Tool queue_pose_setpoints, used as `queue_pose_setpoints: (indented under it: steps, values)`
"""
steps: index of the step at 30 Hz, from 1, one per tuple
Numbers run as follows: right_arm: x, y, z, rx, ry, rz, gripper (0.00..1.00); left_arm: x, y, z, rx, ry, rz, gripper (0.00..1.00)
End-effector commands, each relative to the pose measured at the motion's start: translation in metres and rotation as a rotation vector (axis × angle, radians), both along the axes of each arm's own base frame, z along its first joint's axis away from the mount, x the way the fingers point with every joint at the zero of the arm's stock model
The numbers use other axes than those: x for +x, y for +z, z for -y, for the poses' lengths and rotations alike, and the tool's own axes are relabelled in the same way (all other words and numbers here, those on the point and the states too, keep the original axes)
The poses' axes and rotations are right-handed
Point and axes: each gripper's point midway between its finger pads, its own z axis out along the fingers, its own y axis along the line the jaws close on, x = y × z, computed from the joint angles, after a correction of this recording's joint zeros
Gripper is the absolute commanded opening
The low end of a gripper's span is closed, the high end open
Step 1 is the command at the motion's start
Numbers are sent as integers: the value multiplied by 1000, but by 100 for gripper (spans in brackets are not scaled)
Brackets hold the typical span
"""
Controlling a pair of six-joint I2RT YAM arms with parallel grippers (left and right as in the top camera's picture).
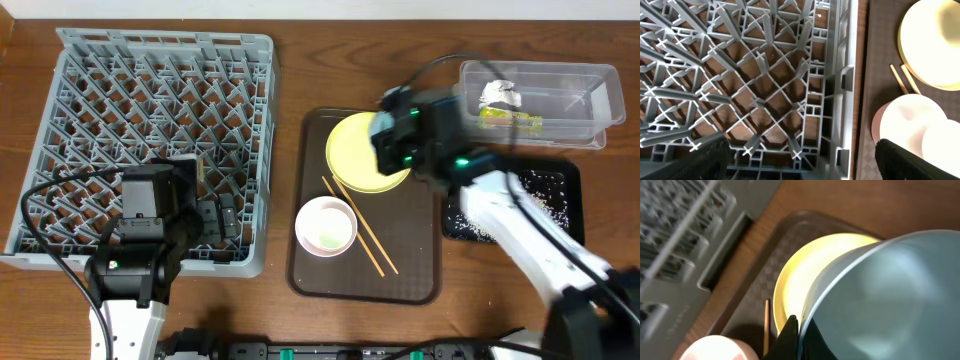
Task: Sort waste into correct bins and load items into the dishwasher
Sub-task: 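Place the blue bowl into the yellow plate and grasp the white cup, then lift the white cup with the right gripper toward the left gripper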
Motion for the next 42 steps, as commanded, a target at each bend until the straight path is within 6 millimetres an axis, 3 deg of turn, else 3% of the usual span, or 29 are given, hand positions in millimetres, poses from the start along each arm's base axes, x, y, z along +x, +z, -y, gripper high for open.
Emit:
queue_pose_setpoints:
  steps: [1,6,9,10,16,18,20,23,25,28,35,42]
  values:
    - [3,-27,-11,-77,22,-8,1,2,9,2,-6,-7,19,94]
    - [-9,-67,-29,-105,77,-86,1,2,9,2,-6,-7,19,94]
    - [-16,-75,-35,-118,98,-106,2,2,9,2,-6,-7,19,94]
    - [-17,-74,-36,-118,101,-106,7,2,9,2,-6,-7,19,94]
    - [-18,-40,-38,-96,108,-82,24,2,9,2,-6,-7,19,94]
    - [-17,-20,-39,-87,107,-66,39,2,9,2,-6,-7,19,94]
    - [-19,2,-40,-70,118,-62,46,2,9,2,-6,-7,19,94]
    - [-31,29,-48,-18,166,-80,52,2,9,2,-6,-7,19,94]
    - [-45,36,-55,20,214,-113,55,2,9,2,-6,-7,19,94]
    - [-69,27,-62,21,258,-201,52,2,9,2,-6,-7,19,94]
    - [-112,-20,-52,-90,220,-405,42,2,9,2,-6,-7,19,94]
    - [-132,-50,-43,-157,205,-467,43,2,9,2,-6,-7,19,94]
